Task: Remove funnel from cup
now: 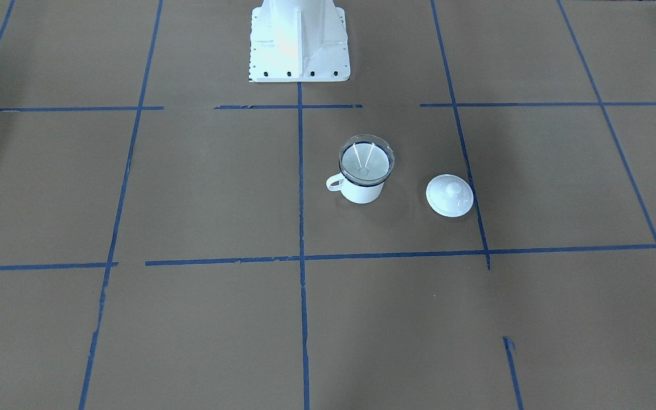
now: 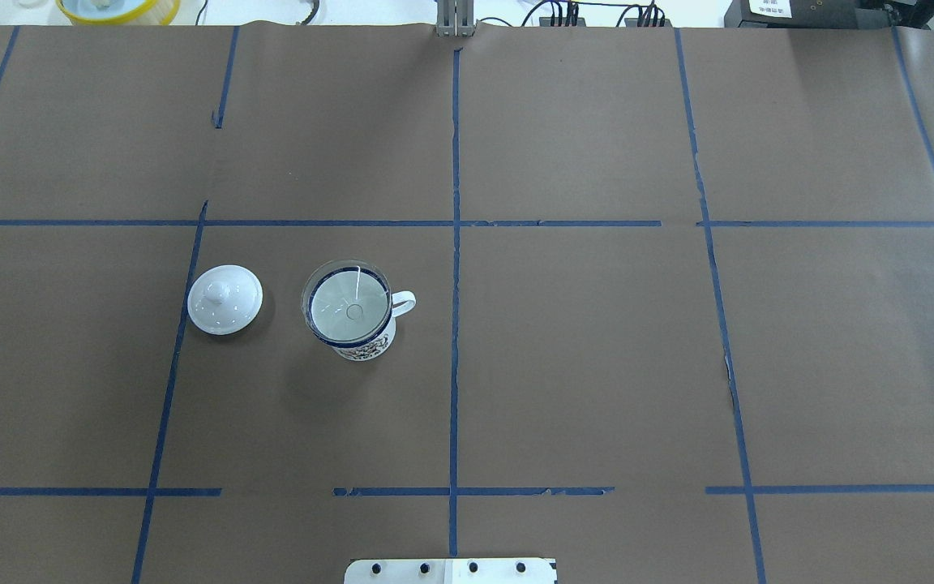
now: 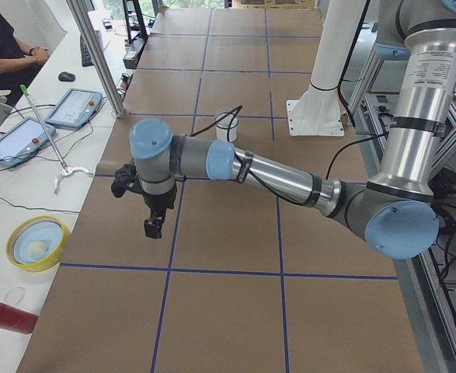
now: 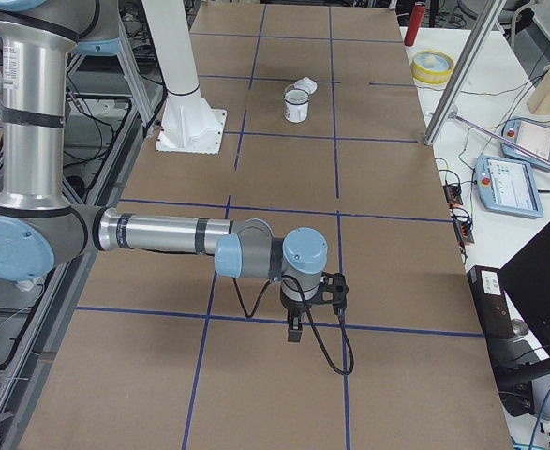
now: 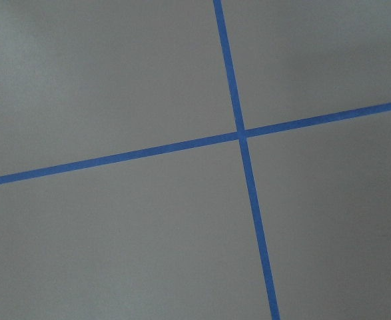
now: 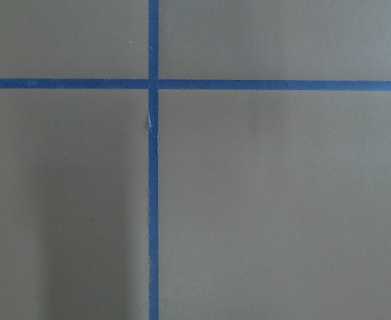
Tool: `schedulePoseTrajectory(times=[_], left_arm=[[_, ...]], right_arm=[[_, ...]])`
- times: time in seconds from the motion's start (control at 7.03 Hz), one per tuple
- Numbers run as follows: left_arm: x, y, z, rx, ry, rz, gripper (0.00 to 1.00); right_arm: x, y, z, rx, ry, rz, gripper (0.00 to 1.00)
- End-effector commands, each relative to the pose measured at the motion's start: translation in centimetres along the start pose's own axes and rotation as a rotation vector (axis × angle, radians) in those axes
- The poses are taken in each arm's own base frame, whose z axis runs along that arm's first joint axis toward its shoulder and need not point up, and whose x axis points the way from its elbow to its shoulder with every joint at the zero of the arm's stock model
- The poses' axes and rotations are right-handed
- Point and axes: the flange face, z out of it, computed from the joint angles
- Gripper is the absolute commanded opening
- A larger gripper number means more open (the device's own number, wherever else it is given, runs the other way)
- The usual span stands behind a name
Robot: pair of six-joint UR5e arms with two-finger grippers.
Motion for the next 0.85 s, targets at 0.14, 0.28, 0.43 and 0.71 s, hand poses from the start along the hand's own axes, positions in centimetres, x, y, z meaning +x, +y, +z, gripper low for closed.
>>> schedulePoseTrajectory(times=[0.14, 0.28, 0.43, 0.71], left_arm=[[23.3, -1.7, -0.1, 0.000, 0.107, -0.022, 1.00], [31.1, -1.9, 1.5, -0.040, 0.149, -0.012, 1.00], [37.2, -1.0, 4.5, -0.057, 0.114, -0.002, 1.00], [45.8, 2.0, 9.1, -0.047, 0.091, 0.014, 1.00]], right_arm=[[0.0, 0.0, 0.0, -0.001, 0.000, 0.001, 1.00], [0.0, 0.0, 0.0, 0.000, 0.000, 0.000, 1.00], [0.0, 0.0, 0.0, -0.001, 0.000, 0.001, 1.00], [0.0, 0.0, 0.0, 0.000, 0.000, 0.000, 1.00]])
